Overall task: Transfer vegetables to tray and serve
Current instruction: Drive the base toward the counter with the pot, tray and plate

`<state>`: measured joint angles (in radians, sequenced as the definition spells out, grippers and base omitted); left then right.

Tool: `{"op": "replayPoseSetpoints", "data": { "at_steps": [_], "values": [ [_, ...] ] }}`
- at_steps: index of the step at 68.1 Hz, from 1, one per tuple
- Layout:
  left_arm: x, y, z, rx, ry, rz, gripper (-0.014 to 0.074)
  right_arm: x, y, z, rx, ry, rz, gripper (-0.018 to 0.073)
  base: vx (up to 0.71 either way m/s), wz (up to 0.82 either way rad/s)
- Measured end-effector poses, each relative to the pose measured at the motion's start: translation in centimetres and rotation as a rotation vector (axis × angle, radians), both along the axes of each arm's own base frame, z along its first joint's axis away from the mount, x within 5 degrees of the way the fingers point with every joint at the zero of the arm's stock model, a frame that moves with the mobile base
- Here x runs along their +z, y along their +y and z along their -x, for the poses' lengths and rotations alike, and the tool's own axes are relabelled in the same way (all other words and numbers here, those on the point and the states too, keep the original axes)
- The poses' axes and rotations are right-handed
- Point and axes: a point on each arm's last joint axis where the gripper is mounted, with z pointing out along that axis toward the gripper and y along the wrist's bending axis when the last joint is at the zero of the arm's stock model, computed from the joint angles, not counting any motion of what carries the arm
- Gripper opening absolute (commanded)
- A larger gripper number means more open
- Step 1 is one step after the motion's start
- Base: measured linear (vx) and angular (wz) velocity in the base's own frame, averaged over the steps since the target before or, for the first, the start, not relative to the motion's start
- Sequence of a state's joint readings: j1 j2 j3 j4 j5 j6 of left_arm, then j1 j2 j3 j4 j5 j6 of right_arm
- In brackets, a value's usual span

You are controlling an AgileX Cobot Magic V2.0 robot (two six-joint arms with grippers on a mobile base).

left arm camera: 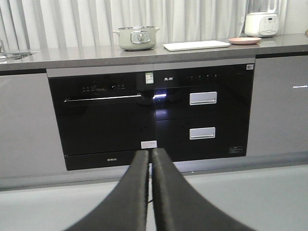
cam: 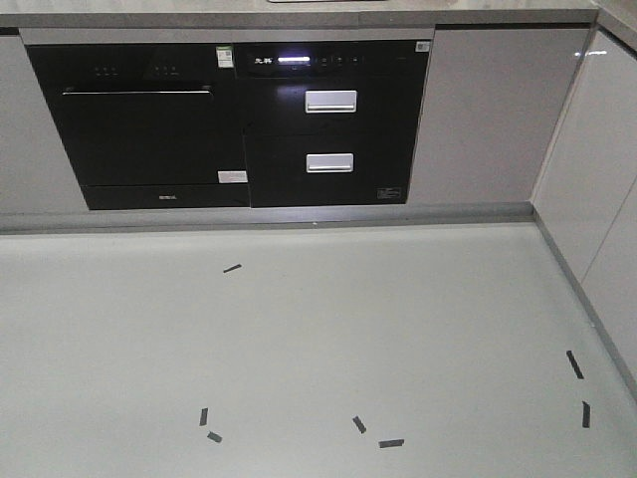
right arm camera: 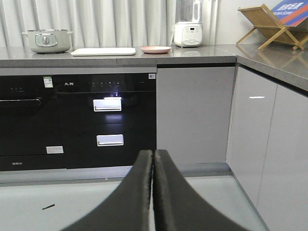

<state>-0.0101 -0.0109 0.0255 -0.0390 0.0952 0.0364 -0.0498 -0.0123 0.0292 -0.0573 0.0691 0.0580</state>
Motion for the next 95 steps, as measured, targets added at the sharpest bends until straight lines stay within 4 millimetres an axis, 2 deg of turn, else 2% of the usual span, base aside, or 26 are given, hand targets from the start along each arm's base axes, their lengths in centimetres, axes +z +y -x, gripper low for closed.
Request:
{"op": "replayPoseSetpoints", "data": {
  "at_steps": [95],
  "values": [
    [0.00,0.00,0.00,0.000,0.000,0.000,-0.0006,0.00,0.00,0.00,0.000,0.000,0.000,-0.0006,0.15,0.00]
  ]
}}
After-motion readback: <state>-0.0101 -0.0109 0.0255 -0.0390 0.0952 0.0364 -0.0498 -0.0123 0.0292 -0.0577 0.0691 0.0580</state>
